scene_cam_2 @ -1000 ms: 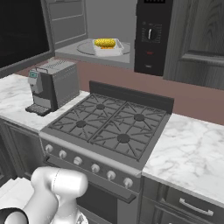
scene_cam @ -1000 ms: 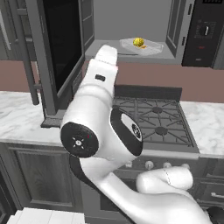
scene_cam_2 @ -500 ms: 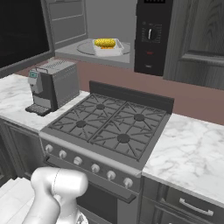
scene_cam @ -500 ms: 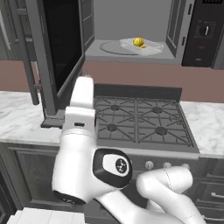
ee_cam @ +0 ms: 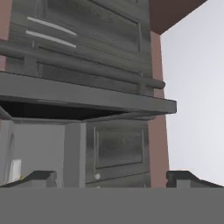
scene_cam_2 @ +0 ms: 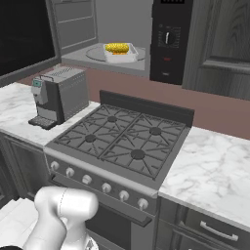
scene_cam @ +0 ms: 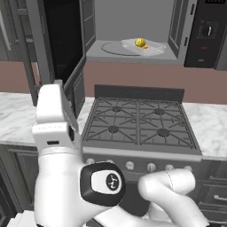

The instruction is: Place the tupperware containing the shrimp and corn meal in the microwave. Close the microwave door and press the start button to reheat the meal.

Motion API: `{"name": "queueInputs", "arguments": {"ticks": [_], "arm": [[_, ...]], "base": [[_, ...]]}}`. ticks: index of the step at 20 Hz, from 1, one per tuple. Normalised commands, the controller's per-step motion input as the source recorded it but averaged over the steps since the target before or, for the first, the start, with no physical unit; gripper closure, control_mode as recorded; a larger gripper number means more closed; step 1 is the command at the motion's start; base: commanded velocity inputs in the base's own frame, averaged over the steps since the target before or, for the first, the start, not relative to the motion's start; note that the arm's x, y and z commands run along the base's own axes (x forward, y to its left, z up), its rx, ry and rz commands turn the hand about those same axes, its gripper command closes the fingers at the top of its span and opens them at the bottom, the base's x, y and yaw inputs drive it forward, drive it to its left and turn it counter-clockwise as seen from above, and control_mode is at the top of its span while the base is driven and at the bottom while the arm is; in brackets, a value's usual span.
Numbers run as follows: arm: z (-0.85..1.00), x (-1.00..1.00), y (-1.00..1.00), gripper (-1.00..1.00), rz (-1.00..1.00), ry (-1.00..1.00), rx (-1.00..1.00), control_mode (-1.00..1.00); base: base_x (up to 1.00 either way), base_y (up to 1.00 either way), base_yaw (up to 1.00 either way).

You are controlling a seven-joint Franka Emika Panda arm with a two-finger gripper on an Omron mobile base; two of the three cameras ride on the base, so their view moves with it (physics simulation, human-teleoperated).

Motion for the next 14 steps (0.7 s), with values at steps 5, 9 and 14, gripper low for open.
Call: {"name": "queueInputs", "arguments": {"ticks": [5,9,14], "arm": [[-0.05,-0.15,0.61,-1.0,0.0,0.03,-0.06,-1.0],[-0.32,0.09,0.38,-1.0,0.0,0.05,-0.05,-1.0],[-0.36,0.35,0.32,-1.0,-0.03,0.06,-0.06,-1.0]], "base": [[0.0,0.0,0.0],[0.0,0.0,0.0],[0.0,0.0,0.0]]}}
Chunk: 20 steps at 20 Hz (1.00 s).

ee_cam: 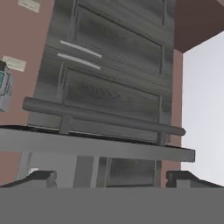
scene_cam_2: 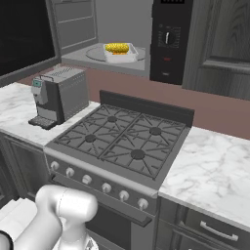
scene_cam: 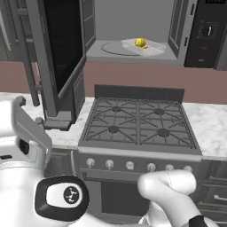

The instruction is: Place the tupperware containing the shrimp and corn meal in the microwave. Close the microwave door and press the start button to reheat the meal.

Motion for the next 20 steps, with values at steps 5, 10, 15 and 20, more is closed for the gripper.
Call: {"name": "queueInputs", "arguments": {"ticks": [5,10,15,20], "arm": [[-0.05,0.47,0.32,-1.0,-0.11,0.01,-0.05,-1.0],[-0.01,0.58,0.31,-1.0,-0.11,0.02,-0.02,-1.0],[-0.05,0.63,0.36,-1.0,-0.1,0.02,-0.02,-1.0],[-0.01,0.6,0.25,-1.0,-0.12,0.02,0.0,-1.0]], "base": [[0.0,0.0,0.0],[0.0,0.0,0.0],[0.0,0.0,0.0],[0.0,0.0,0.0]]}}
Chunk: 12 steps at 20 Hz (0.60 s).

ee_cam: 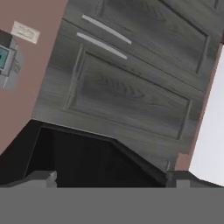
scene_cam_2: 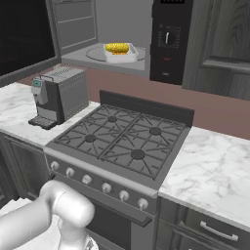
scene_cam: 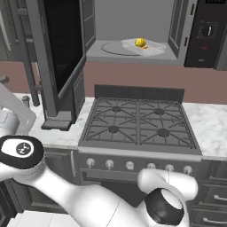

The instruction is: Place the tupperware containing the shrimp and corn meal in the microwave. Close the microwave door and press the start button to reheat the meal.

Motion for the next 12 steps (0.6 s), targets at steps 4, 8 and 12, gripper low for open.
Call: {"name": "queueInputs", "arguments": {"ticks": [4,8,12], "arm": [[-0.06,0.3,-0.2,-1.0,-0.23,0.0,0.0,-1.0],[-0.12,0.2,-0.67,-1.0,-0.25,-0.03,0.01,-1.0],[-0.03,0.03,-0.96,-1.0,-0.22,-0.06,0.07,-1.0]], "base": [[0.0,0.0,0.0],[0.0,0.0,0.0],[0.0,0.0,0.0]]}}
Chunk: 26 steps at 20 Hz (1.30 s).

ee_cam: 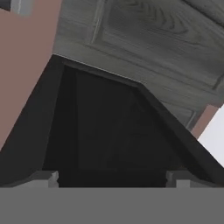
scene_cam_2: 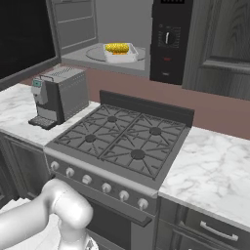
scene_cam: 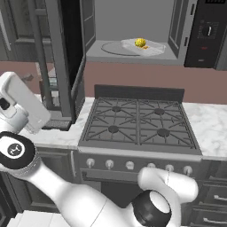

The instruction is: Place the tupperware containing the shrimp and corn meal in the microwave. Close the microwave door and press the start button to reheat the meal.

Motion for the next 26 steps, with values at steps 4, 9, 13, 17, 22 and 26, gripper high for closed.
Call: {"name": "queueInputs", "arguments": {"ticks": [4,9,13,17,22,26], "arm": [[0.0,0.01,-1.0,-1.0,-0.21,-0.05,0.07,-1.0],[0.0,0.0,-1.0,-1.0,-0.2,-0.06,0.11,-1.0],[0.0,0.0,-1.0,-1.0,-0.18,-0.06,0.13,-1.0],[0.0,0.0,-1.0,-1.0,-0.15,-0.05,0.14,-1.0],[0.01,0.1,-1.0,-1.0,-0.11,-0.03,0.16,-1.0],[0.04,0.2,-1.0,-1.0,-0.05,0.0,0.15,-1.0]], "base": [[0.0,0.0,0.0],[0.0,0.0,0.0],[0.0,0.0,0.0],[0.0,0.0,0.0],[0.0,0.0,0.0],[0.0,0.0,0.0]]}}
